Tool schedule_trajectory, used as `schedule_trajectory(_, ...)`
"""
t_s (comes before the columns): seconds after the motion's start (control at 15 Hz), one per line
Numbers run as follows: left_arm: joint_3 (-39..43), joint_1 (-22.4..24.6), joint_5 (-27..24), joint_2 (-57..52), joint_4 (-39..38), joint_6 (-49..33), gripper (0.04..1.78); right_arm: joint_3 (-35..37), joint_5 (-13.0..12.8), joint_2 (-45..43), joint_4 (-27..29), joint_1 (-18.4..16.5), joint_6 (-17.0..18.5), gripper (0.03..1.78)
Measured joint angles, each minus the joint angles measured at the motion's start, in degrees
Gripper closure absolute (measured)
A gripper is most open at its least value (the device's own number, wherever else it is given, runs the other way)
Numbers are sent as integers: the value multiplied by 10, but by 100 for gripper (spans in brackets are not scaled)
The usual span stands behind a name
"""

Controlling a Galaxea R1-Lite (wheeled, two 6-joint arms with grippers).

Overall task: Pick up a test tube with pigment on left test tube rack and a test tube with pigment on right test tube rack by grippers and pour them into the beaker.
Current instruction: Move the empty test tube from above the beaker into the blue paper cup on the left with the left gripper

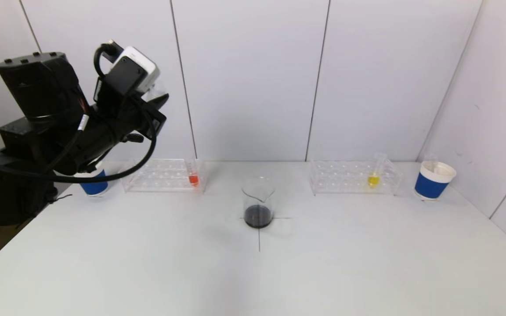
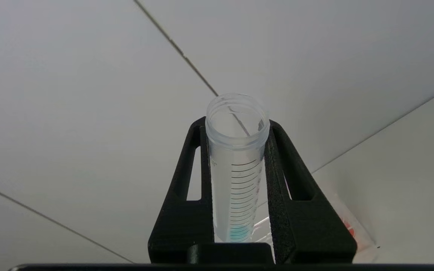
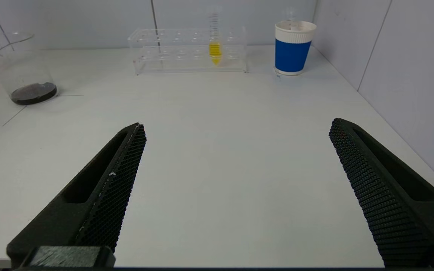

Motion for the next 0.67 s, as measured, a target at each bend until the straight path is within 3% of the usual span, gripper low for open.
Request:
schedule_trajectory(0.33,-21,88,5,-12,30,-135,140,0,0,0,0,0,0,4)
schedule_trajectory(0.67,-15,169,16,-12,61,-217,140,0,0,0,0,0,0,4)
